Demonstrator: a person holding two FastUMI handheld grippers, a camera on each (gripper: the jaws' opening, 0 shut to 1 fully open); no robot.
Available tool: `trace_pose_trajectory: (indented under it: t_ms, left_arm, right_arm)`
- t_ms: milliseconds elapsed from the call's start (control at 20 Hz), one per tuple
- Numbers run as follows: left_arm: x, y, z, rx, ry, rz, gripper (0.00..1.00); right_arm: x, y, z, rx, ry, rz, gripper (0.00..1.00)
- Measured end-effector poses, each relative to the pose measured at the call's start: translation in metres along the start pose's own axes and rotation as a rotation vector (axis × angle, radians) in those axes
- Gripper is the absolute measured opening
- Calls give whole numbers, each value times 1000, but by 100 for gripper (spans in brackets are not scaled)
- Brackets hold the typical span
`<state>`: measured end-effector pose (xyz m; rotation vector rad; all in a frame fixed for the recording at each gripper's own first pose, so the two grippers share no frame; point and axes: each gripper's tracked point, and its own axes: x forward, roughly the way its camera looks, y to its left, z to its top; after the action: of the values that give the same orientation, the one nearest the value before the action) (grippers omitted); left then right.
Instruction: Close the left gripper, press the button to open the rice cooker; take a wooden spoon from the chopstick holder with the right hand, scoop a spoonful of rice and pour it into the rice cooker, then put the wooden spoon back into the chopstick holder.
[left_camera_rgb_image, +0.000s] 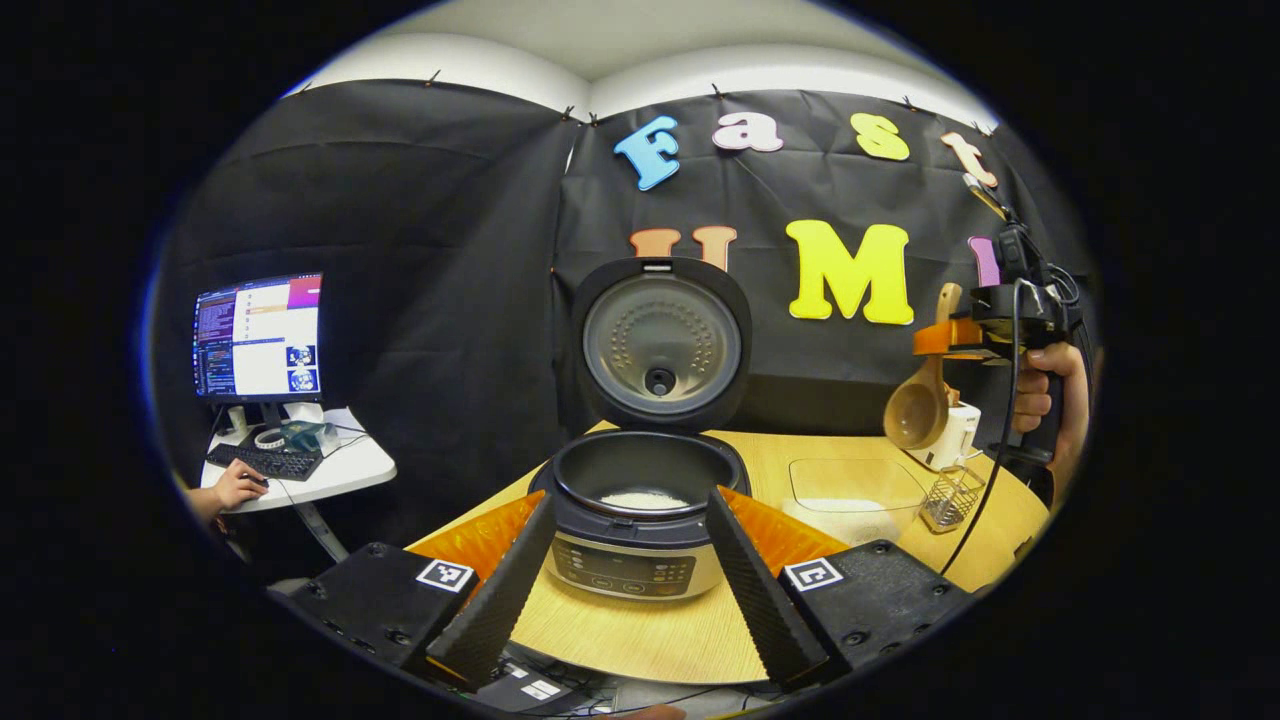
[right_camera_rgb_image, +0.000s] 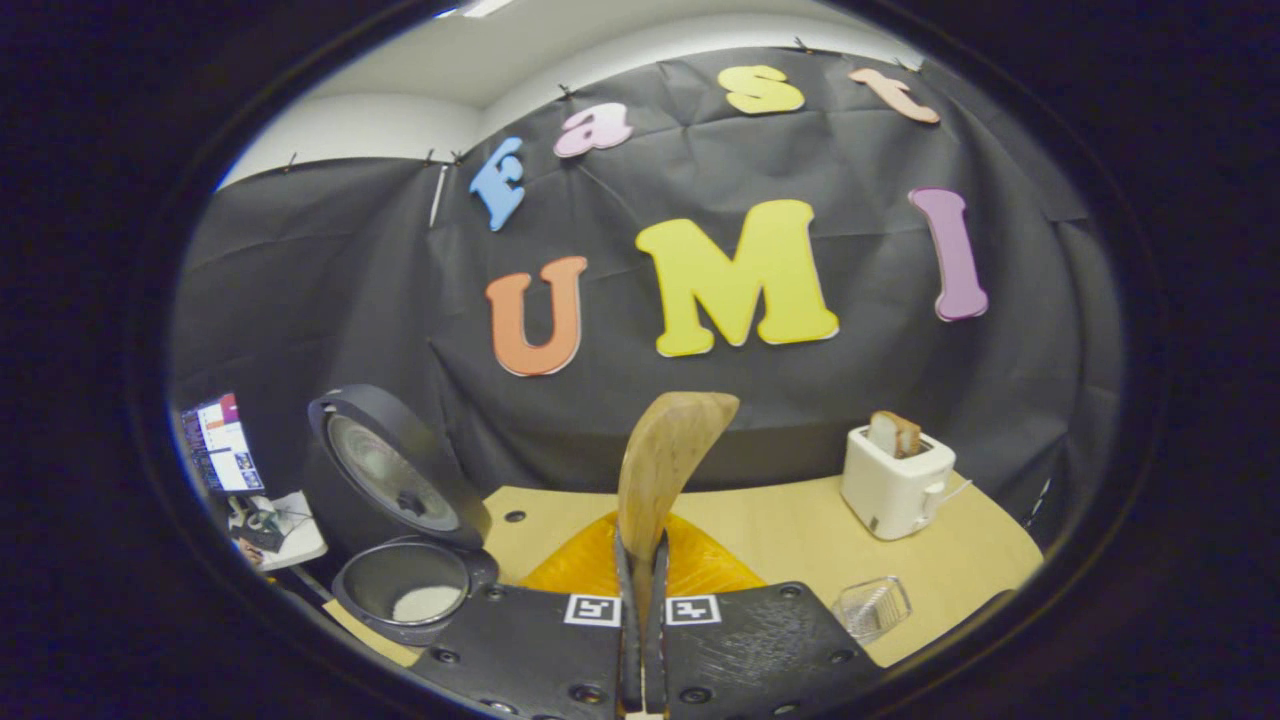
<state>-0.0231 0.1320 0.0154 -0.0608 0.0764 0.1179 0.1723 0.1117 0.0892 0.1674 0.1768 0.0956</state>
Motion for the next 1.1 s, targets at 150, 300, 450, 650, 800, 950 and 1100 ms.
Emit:
trace_pose_trajectory:
  t_ms: [150, 300, 450, 650, 800, 950, 1100]
  left_arm:
    - [1, -11, -3, 17, 11, -18, 97]
    - [-1, -15, -4, 38, 1, -44, 97]
    - [-3, -20, -3, 30, -5, -55, 100]
    - [-3, -25, -4, 26, 4, -68, 97]
    - [-1, -22, -6, 43, 12, -59, 96]
    - [0, -16, -8, 33, 20, -37, 100]
    - [-4, -13, -3, 32, 15, -15, 96]
  right_arm:
    - [4, -58, -6, 36, 1, -86, 2]
    - [8, -114, -16, 32, -11, -201, 1]
    - [12, -159, -34, 21, -3, -300, 3]
    - [23, -191, -53, 64, 32, -348, 2]
    - [29, -199, -64, 71, 51, -343, 3]
    - [31, -199, -76, 112, 77, -318, 4]
    - [31, -194, -78, 138, 80, -267, 9]
